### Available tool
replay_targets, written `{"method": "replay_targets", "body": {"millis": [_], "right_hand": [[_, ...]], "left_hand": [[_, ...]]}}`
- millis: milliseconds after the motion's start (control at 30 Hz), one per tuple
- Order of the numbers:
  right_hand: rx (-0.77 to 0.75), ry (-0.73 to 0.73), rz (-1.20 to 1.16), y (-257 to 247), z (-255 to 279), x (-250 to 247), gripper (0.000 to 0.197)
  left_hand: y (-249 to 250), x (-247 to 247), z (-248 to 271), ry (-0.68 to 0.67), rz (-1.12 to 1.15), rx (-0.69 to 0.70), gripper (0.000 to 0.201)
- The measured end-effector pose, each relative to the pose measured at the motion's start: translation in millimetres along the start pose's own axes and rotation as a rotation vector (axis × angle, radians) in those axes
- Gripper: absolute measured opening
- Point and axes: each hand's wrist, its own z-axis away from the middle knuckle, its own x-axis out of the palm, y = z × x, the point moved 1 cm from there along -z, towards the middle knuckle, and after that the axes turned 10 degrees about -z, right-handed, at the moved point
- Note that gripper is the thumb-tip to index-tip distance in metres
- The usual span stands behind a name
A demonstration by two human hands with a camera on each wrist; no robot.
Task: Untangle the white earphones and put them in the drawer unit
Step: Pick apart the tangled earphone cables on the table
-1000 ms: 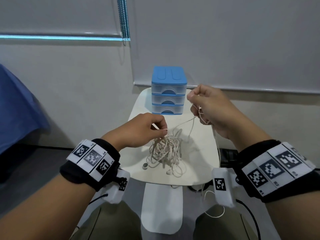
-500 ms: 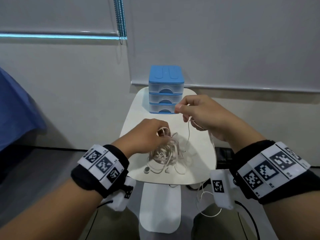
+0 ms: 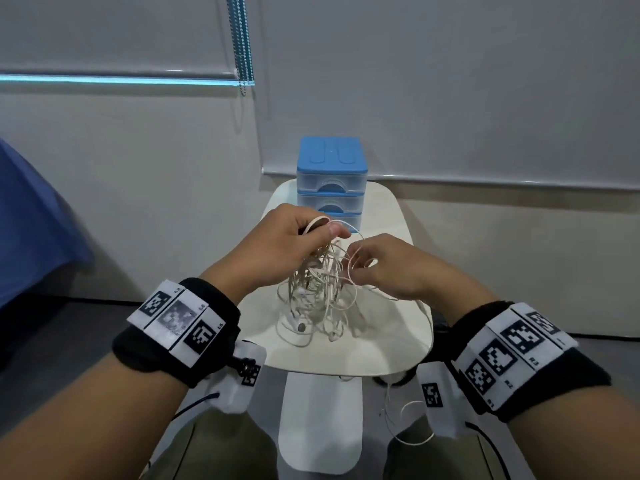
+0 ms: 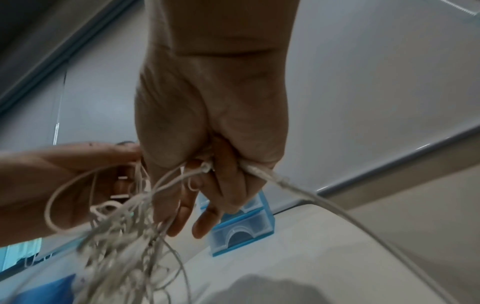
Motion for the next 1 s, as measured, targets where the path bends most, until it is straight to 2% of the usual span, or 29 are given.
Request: {"method": "replay_targets", "body": {"millis": [167,233,333,400,467,567,633,733,867,1000], "right_hand": [[0.063,-0.002,0.234,13,-8,2,0.011],[0.082,-0.018,0.263,14,-8,1,0.016],[0.099,0.009,0.265,7,-6,-6,0.017],[0.077,0.107,0.210,-1,-4,-13,0.019],[0.011,0.206,0.037,-14,0,-22,0.020],[-0.083,0.125,-0.337,-34,10,-30,0.022],[-0.091,0.061,-0.436,-42,14,-30,0.034],[-0.095,0.085,-0.360,-48,15,-26,0.049],[-0.154,0.169,-0.126,-43,8,-21,0.044],[-0.230,0.210,-0.290,-41,4,-24,0.044]], "left_hand": [[-1,-11,-4,0.150,0.107,-0.005,0.028],[-1,-12,-4,0.167,0.095,-0.018,0.036],[-1,-10,-4,0.159,0.140,-0.016,0.034],[-4,-8,-6,0.162,0.121,-0.033,0.027],[-4,-6,-7,0.141,0.095,-0.030,0.023],[0,-1,-10,0.097,0.093,-0.012,0.022],[0,-1,-12,0.108,0.103,-0.031,0.020],[-2,-1,-15,0.112,0.069,-0.045,0.022],[0,0,-15,0.074,0.013,-0.024,0.026],[1,-1,-15,0.078,0.069,-0.011,0.037]]}}
